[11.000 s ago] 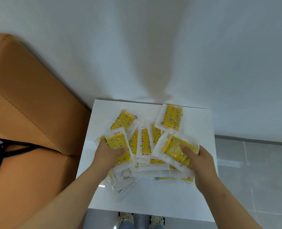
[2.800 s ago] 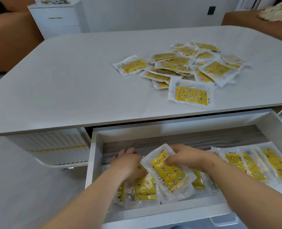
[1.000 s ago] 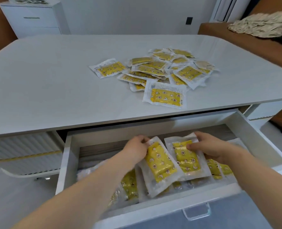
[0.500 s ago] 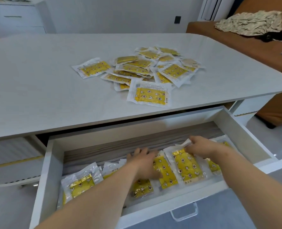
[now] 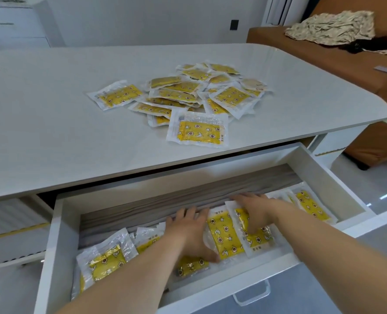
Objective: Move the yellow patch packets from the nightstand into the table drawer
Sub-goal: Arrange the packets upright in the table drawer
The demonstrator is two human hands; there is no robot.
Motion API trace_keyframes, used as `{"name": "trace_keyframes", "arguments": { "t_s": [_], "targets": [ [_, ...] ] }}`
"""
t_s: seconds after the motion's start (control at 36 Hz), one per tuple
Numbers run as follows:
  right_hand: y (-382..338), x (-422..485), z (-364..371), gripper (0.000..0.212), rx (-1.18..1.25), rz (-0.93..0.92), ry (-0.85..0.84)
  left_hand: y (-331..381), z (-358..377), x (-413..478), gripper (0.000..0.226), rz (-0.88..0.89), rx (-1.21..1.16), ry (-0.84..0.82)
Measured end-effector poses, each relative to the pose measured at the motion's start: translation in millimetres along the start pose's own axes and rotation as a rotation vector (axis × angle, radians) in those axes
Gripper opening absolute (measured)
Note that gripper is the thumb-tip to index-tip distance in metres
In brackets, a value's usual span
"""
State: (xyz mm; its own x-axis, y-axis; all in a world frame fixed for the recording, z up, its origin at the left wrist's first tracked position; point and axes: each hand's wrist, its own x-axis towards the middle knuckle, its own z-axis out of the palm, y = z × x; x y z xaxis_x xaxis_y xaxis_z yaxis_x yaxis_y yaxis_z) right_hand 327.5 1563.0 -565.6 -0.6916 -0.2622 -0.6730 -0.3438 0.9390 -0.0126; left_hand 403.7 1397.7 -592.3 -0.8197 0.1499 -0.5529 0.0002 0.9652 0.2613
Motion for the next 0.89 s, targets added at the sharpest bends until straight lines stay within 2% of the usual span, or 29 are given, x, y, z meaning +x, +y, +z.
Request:
{"name": "trace_keyframes", "arguments": {
  "t_s": [0.08,0.14,0.28,0.33,0.44,0.58,0.69,0.89],
  "targets": [
    [1,2,-3,0.101,0.049,0.006,-0.035,1,-1,2,0.111,0.004,0.001,0.021],
    [-1,0,-5,0.095,0.044,0.012,-0.039,0,-2,4,0.112,0.007,-0.011,0.034],
    [-7,-5,-10,0.058,0.021,0.045,0.127,0,0,2,0.111,0.011,0.011,0.052],
    [-7,-3,-10,0.051,-0.007,0.093,0.168,3,2,1,0.111,0.012,0.043,0.032],
    [-1,1,-4,0.067,-0.066,0.100,0.195,6,3,0,0.115,0.005,0.050,-0.041],
    [-2,1,-3,0.082,0.133,0.022,0.031,0,-12,-3,0.117,-0.062,-0.053,-0.054],
    [-5,3,-4,0.080,0.102,0.069,0.051,-11,-16,-7,0.115,-0.109,0.050,-0.088],
    [-7,3,-4,0.076,0.087,0.066,0.061,-11,-13,-8,0.109,-0.096,0.050,-0.081]
  ]
}}
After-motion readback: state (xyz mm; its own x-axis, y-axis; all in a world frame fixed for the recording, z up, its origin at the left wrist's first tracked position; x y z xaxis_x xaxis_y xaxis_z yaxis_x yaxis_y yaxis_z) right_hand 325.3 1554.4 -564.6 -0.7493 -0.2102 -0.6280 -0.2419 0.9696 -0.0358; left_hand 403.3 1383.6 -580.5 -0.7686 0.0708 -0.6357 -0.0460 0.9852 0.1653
